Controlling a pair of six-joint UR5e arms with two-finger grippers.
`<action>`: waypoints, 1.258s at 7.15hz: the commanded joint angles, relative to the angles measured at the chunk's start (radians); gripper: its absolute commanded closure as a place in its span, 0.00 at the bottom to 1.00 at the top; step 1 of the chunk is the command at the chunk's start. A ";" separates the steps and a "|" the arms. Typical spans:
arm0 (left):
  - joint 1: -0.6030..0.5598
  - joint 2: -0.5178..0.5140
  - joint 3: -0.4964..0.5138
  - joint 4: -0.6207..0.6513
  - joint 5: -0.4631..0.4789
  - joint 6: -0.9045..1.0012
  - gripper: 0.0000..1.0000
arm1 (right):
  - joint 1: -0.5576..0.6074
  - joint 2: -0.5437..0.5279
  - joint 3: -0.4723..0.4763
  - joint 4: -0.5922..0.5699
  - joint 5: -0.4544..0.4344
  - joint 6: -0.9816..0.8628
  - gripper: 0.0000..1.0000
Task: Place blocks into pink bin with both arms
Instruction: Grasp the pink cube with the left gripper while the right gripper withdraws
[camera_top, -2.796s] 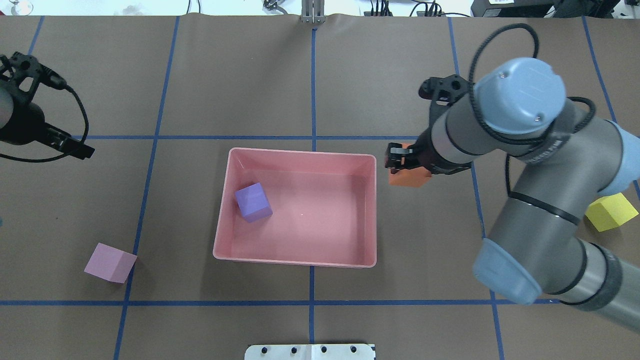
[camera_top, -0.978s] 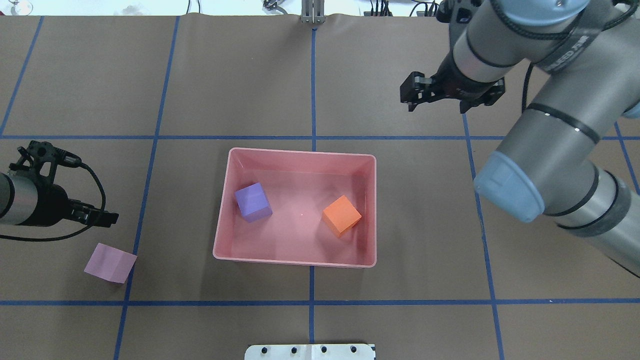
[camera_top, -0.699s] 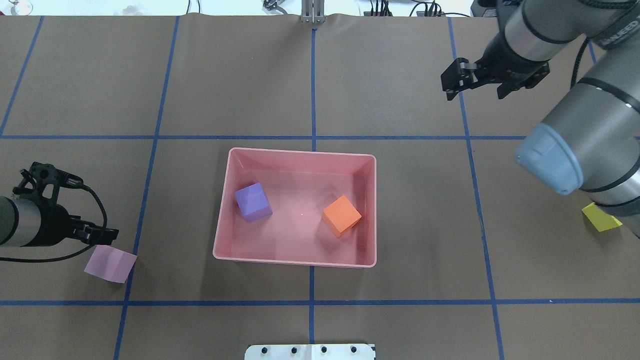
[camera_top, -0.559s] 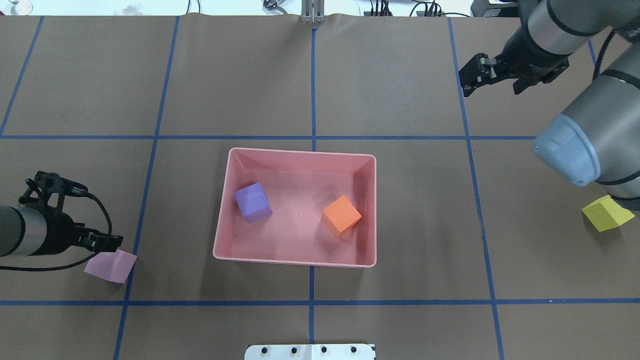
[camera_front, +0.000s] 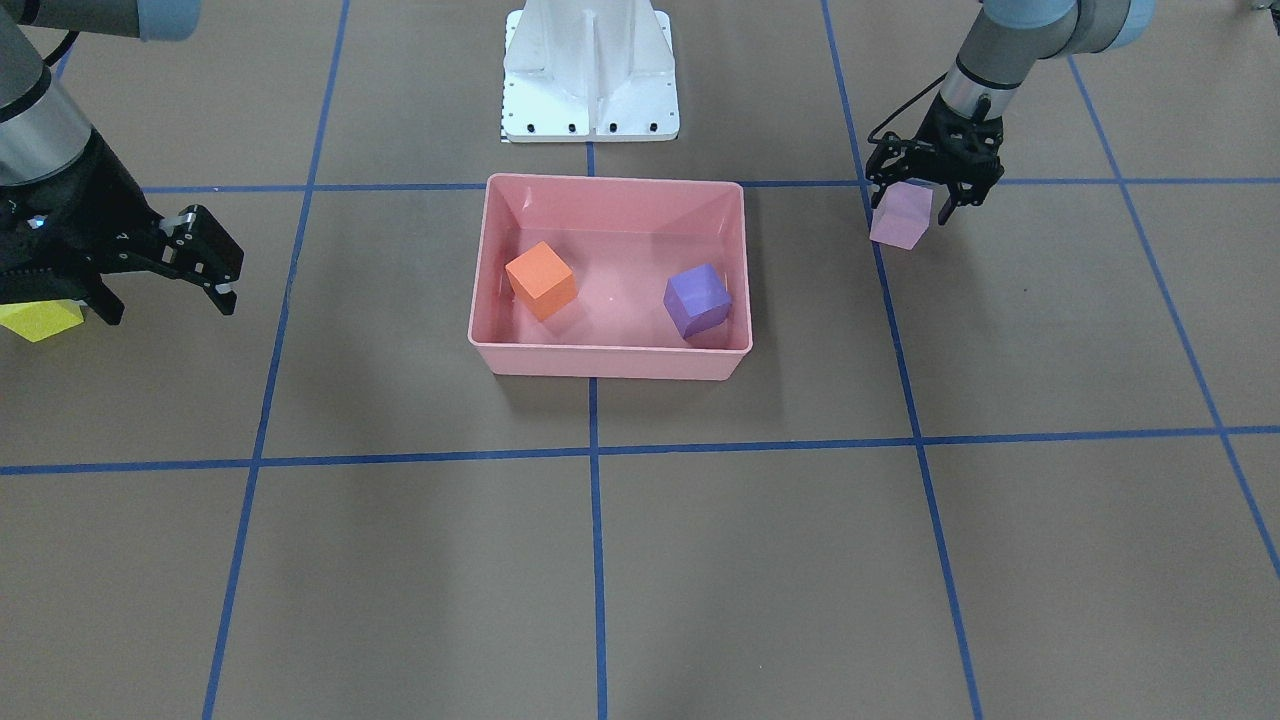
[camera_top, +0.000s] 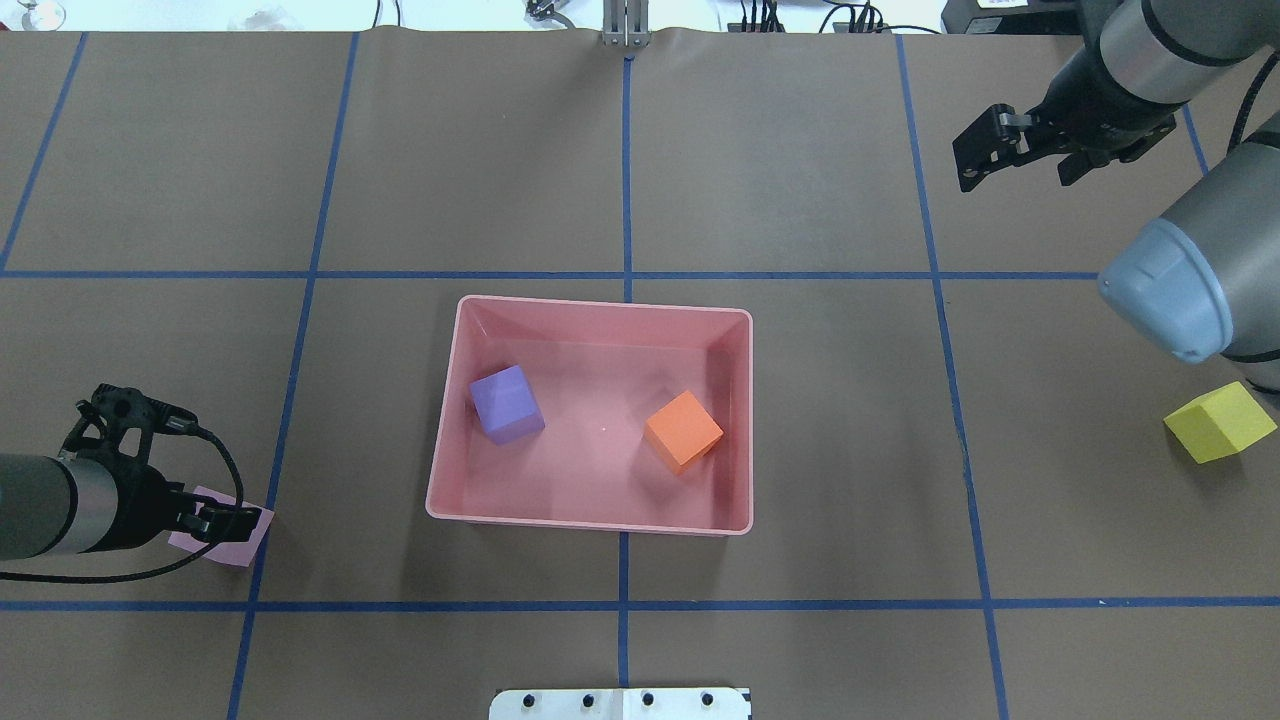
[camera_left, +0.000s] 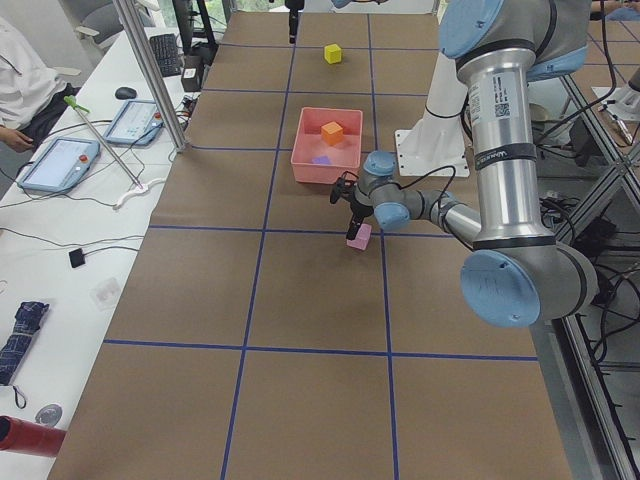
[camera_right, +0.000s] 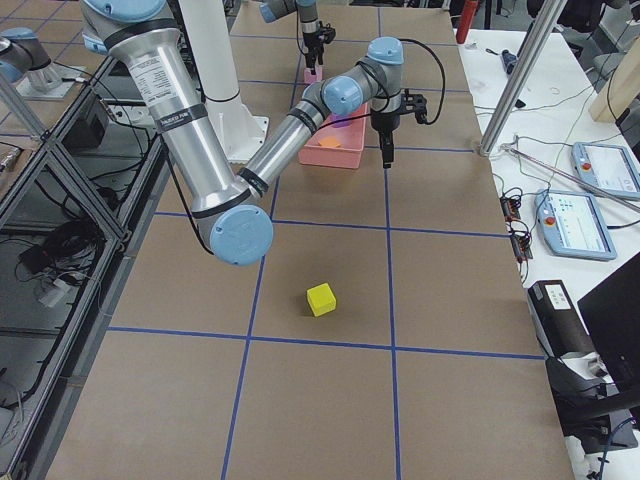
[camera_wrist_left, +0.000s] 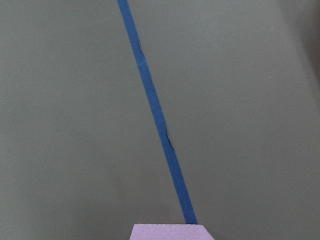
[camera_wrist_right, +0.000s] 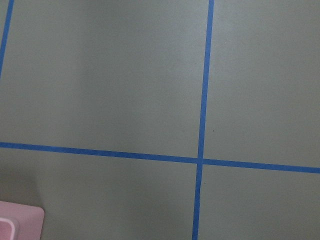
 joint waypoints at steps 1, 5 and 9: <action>0.050 -0.007 0.021 0.001 0.031 -0.035 0.00 | 0.001 -0.041 -0.001 0.051 0.001 -0.003 0.00; 0.090 -0.021 0.020 0.003 0.064 -0.065 0.60 | 0.108 -0.147 -0.006 0.095 0.085 -0.206 0.00; -0.055 -0.260 -0.149 0.323 -0.063 -0.068 0.85 | 0.301 -0.302 -0.063 0.095 0.171 -0.606 0.00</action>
